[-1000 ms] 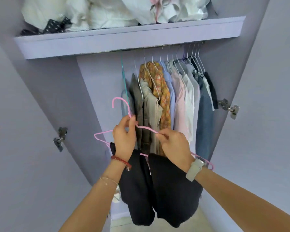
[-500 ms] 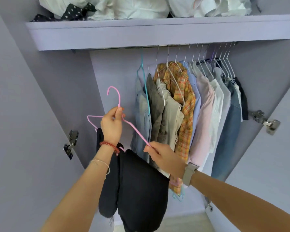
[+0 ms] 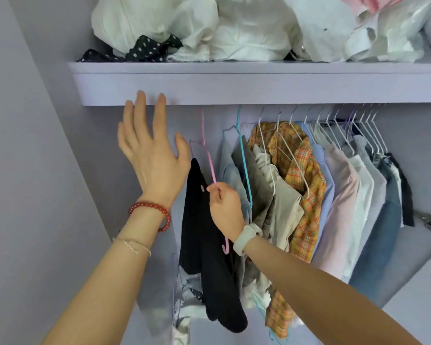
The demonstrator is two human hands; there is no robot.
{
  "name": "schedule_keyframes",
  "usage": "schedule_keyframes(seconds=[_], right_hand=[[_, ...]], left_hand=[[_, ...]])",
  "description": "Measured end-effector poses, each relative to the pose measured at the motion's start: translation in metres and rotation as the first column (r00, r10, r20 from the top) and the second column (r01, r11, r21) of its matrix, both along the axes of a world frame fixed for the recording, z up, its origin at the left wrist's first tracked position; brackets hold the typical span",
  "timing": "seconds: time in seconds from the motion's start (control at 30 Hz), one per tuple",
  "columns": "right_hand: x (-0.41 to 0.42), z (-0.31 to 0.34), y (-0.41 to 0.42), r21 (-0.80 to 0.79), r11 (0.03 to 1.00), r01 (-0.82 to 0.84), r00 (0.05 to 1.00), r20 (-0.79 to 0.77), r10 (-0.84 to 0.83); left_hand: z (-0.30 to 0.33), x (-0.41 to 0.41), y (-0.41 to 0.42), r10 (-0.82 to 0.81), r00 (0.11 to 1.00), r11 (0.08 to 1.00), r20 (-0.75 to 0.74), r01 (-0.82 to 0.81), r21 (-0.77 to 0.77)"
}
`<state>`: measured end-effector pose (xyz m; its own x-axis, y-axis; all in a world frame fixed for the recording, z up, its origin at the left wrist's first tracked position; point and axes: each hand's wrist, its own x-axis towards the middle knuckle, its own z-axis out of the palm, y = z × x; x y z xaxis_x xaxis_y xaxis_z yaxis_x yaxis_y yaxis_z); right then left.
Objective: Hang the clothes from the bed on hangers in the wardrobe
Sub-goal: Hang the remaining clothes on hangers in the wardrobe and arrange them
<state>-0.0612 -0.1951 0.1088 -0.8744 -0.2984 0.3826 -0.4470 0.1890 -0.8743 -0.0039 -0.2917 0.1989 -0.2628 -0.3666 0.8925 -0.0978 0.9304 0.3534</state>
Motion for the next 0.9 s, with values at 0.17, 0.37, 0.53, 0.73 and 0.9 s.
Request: schedule_keyframes(seconds=[0.17, 0.37, 0.53, 0.73, 0.9], right_hand=[[-0.036, 0.026, -0.039, -0.12, 0.989, 0.085, 0.996, 0.033, -0.081], [-0.086, 0.031, -0.069, -0.1, 0.976, 0.192, 0.973, 0.152, -0.176], [-0.089, -0.003, -0.07, -0.024, 0.977, 0.213, 0.959, 0.198, -0.204], [-0.085, 0.003, -0.05, 0.112, 0.98, 0.165, 0.983, 0.056, -0.172], [-0.051, 0.007, 0.01, 0.176, 0.976, 0.131, 0.951, -0.302, -0.073]], left_hand=[[0.001, -0.029, -0.033, 0.102, 0.979, 0.986, 0.177, -0.077, -0.147], [-0.005, -0.038, -0.045, 0.146, 0.98, 0.968, 0.136, -0.113, -0.225], [-0.006, -0.041, -0.046, 0.155, 0.978, 0.968, 0.137, -0.122, -0.22], [-0.006, -0.036, -0.04, 0.11, 0.983, 0.984, 0.146, -0.087, -0.158], [-0.058, -0.033, -0.009, -0.05, 0.978, 0.999, 0.205, 0.052, -0.006]])
